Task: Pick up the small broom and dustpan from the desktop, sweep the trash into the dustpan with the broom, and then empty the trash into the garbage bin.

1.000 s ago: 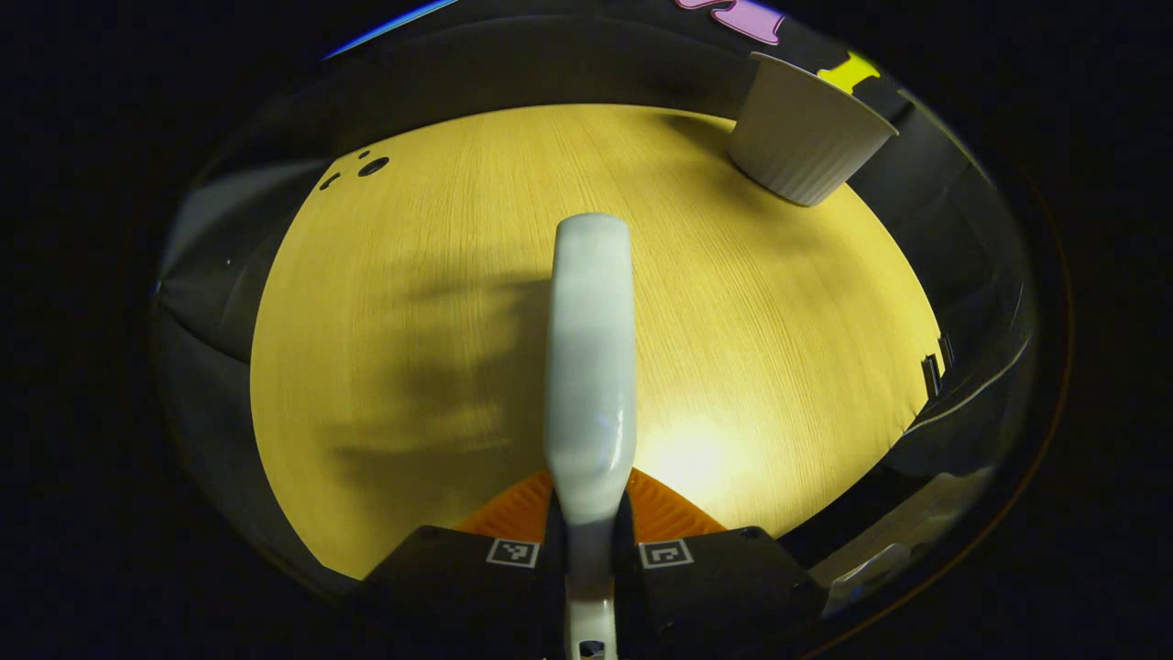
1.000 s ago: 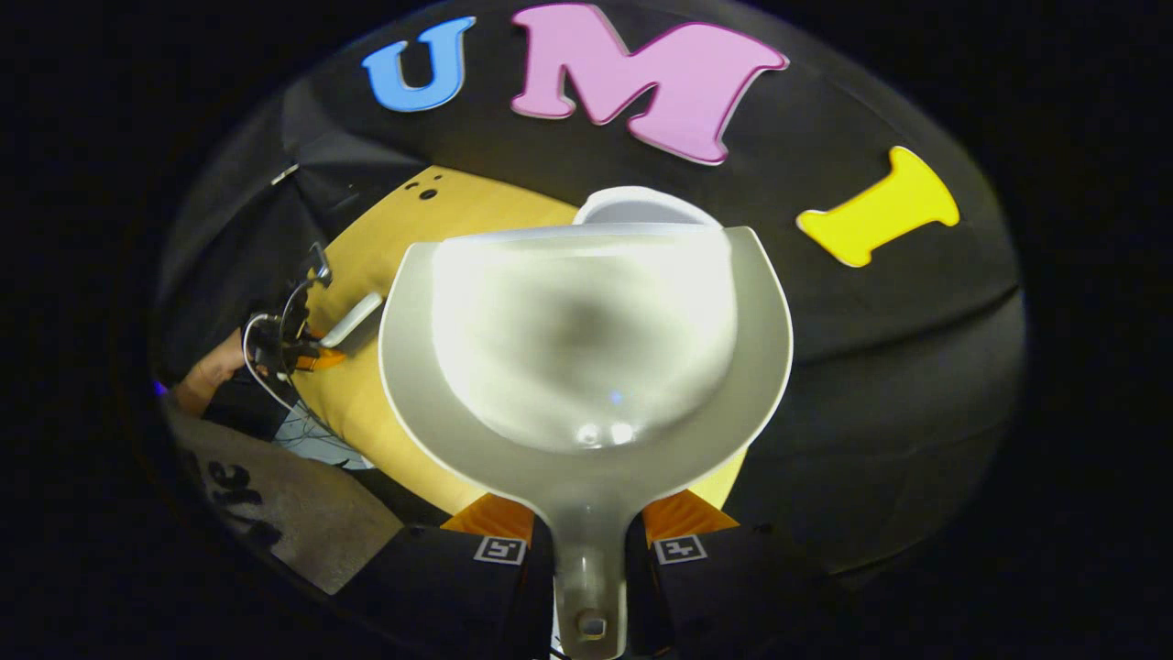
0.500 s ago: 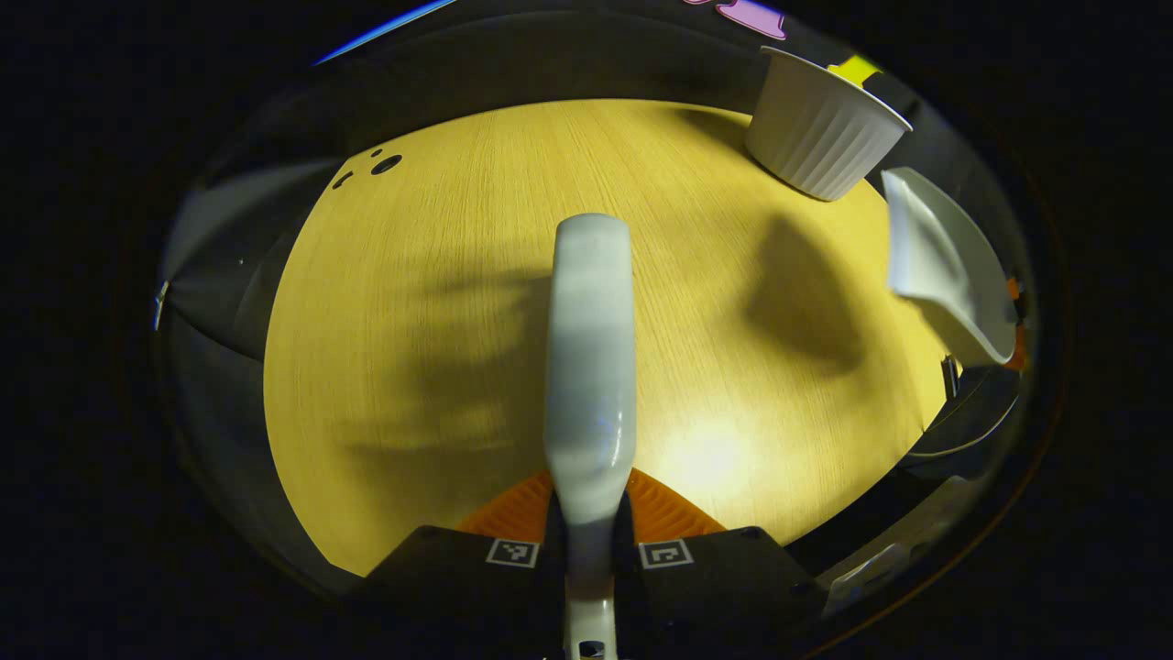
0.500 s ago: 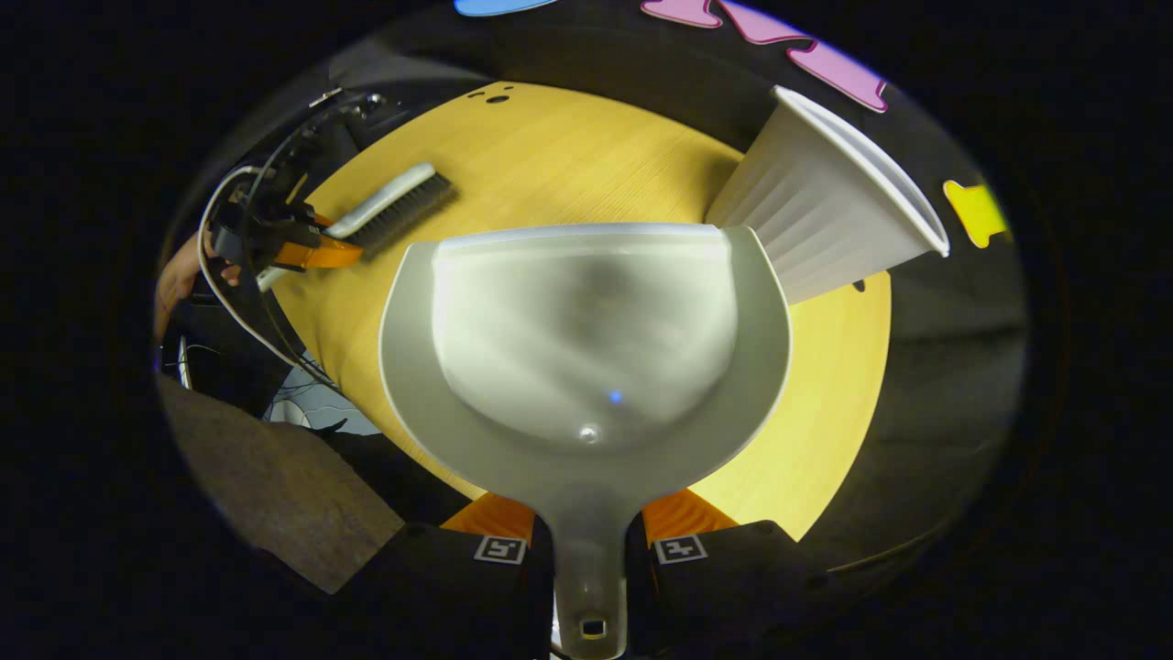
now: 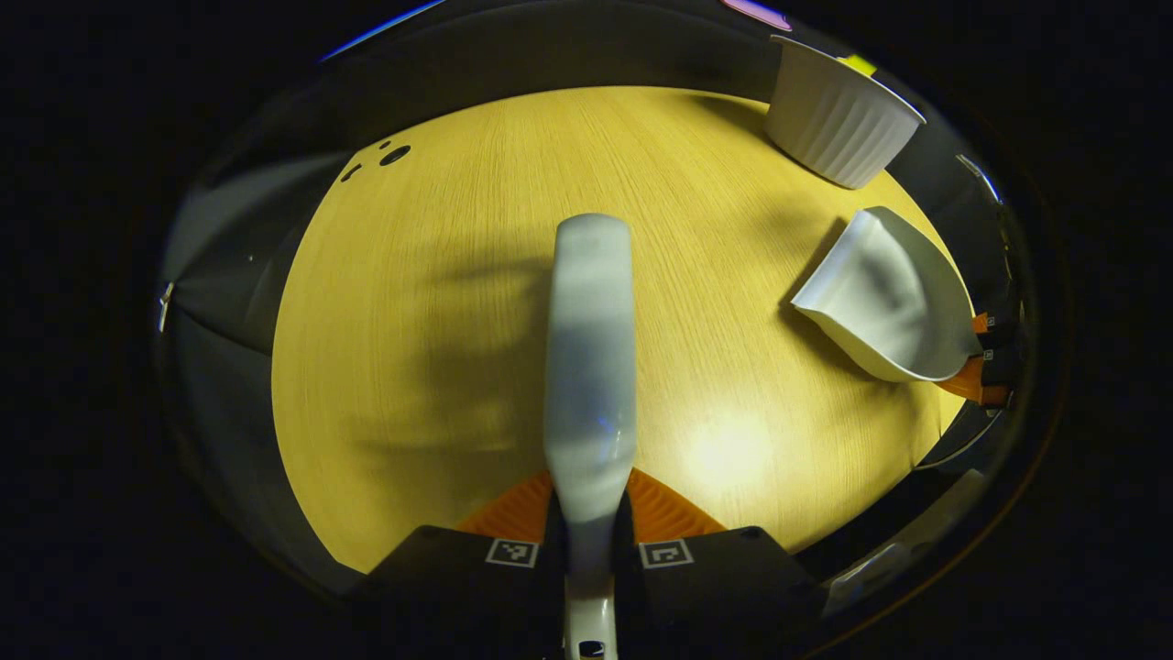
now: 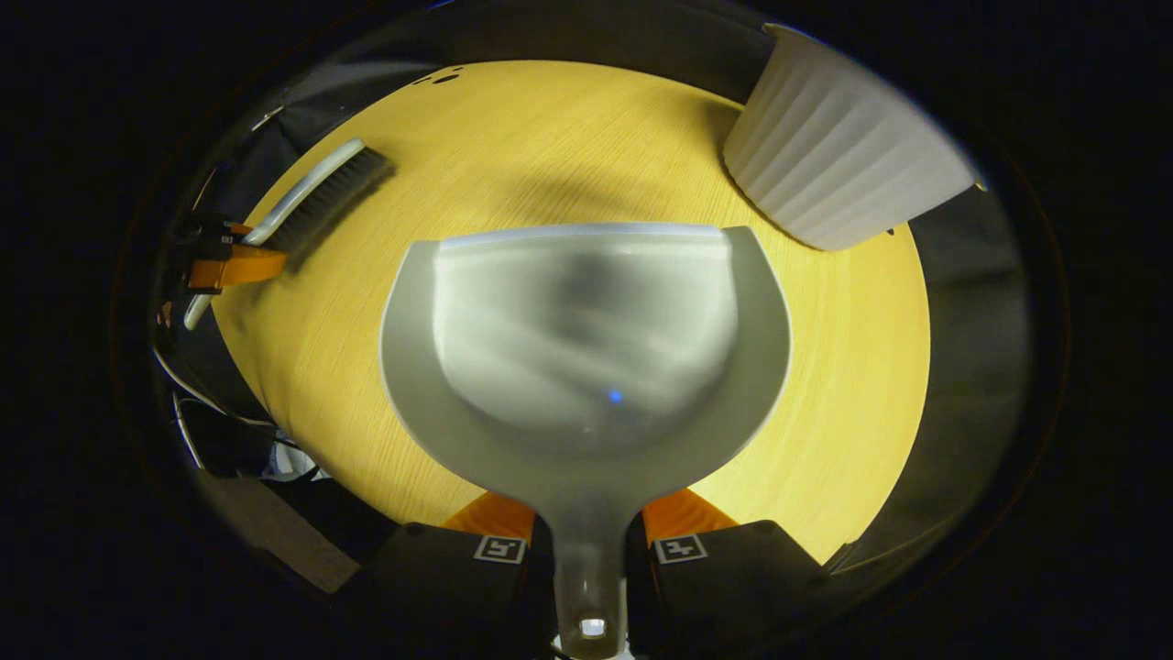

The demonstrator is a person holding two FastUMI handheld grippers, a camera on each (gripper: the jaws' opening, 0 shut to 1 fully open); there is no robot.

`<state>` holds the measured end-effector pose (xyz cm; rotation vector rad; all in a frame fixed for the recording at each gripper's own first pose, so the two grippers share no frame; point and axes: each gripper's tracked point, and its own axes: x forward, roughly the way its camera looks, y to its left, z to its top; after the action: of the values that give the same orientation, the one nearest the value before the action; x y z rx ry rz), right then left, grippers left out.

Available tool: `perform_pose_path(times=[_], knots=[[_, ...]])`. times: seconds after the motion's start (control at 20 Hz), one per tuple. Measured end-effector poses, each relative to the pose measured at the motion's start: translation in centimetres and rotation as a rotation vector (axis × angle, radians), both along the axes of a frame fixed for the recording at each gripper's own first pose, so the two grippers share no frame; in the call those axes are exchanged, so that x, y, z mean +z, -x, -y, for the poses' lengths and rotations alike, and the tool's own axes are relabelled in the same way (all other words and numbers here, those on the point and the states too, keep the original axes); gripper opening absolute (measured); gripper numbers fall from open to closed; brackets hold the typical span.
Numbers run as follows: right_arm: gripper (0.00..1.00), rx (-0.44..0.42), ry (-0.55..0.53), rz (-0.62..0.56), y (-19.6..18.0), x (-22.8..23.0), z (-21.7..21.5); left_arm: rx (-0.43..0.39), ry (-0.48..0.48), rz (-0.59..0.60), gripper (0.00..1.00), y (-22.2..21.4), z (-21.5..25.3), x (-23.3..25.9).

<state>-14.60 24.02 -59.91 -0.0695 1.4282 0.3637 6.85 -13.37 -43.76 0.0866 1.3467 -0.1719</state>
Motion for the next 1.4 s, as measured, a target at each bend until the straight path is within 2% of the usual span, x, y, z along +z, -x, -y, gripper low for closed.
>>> perform_pose_path(times=[0.4, 0.45, 0.55, 0.6, 0.7, 0.85, 0.9, 0.95, 1.0, 1.05, 1.1, 1.2, 1.25, 1.3, 1.35, 1.4], knots=[[0.37, -0.038, -0.018, -0.024, 0.0, -0.5, 1.1, -0.027, -0.006, -0.029, 0.28, -0.5, -0.1, -0.9], [0.35, -0.045, -0.020, -0.020, 0.0, -0.2, 1.1, -0.031, -0.005, -0.029, 0.27, -0.5, -0.2, -0.9], [0.42, -0.059, -0.040, -0.032, 0.5, -0.1, 1.0, -0.040, -0.012, -0.038, 0.29, -0.3, -0.3, -0.9], [0.39, -0.068, -0.045, -0.035, 0.5, 0.3, 1.0, -0.045, -0.017, -0.038, 0.28, -0.4, -0.3, -0.9], [0.42, -0.073, -0.056, -0.041, 0.6, 1.0, 1.2, -0.056, -0.030, -0.020, 0.33, -0.8, -0.2, -0.5], [0.42, -0.063, -0.073, -0.024, 0.7, 2.8, 1.7, -0.085, -0.050, -0.012, 0.28, -0.6, -0.8, 0.2], [0.42, -0.056, -0.078, -0.012, 0.7, 3.7, 1.9, -0.089, -0.053, -0.008, 0.32, -0.4, -0.9, 0.6], [0.42, -0.047, -0.085, 0.006, 0.6, 4.6, 2.0, -0.090, -0.053, -0.004, 0.28, -0.2, -0.9, 1.1], [0.39, -0.041, -0.091, 0.029, 0.3, 5.6, 2.2, -0.092, -0.049, 0.006, 0.28, -0.1, -0.9, 1.5], [0.38, -0.037, -0.098, 0.052, 0.2, 6.7, 2.4, -0.093, -0.047, 0.019, 0.28, -0.1, -0.9, 2.4], [0.42, -0.037, -0.104, 0.083, -0.3, 8.0, 2.6, -0.097, -0.047, 0.039, 0.33, -0.2, -1.1, 3.4], [0.42, -0.051, -0.117, 0.160, -1.5, 10.5, 3.0, -0.105, -0.054, 0.095, 0.33, -0.8, -1.3, 5.7], [0.45, -0.068, -0.125, 0.199, -2.3, 11.8, 3.1, -0.108, -0.050, 0.140, 0.33, -1.5, -1.1, 7.3], [0.42, -0.092, -0.131, 0.240, -3.2, 13.1, 3.4, -0.105, -0.034, 0.198, 0.33, -2.4, -0.7, 8.9], [0.41, -0.116, -0.141, 0.276, -4.0, 14.4, 3.4, -0.100, -0.006, 0.265, 0.28, -3.7, -0.1, 10.7], [0.39, -0.142, -0.155, 0.318, -5.0, 15.8, 3.6, -0.089, 0.030, 0.336, 0.32, -4.8, 0.7, 12.6]])
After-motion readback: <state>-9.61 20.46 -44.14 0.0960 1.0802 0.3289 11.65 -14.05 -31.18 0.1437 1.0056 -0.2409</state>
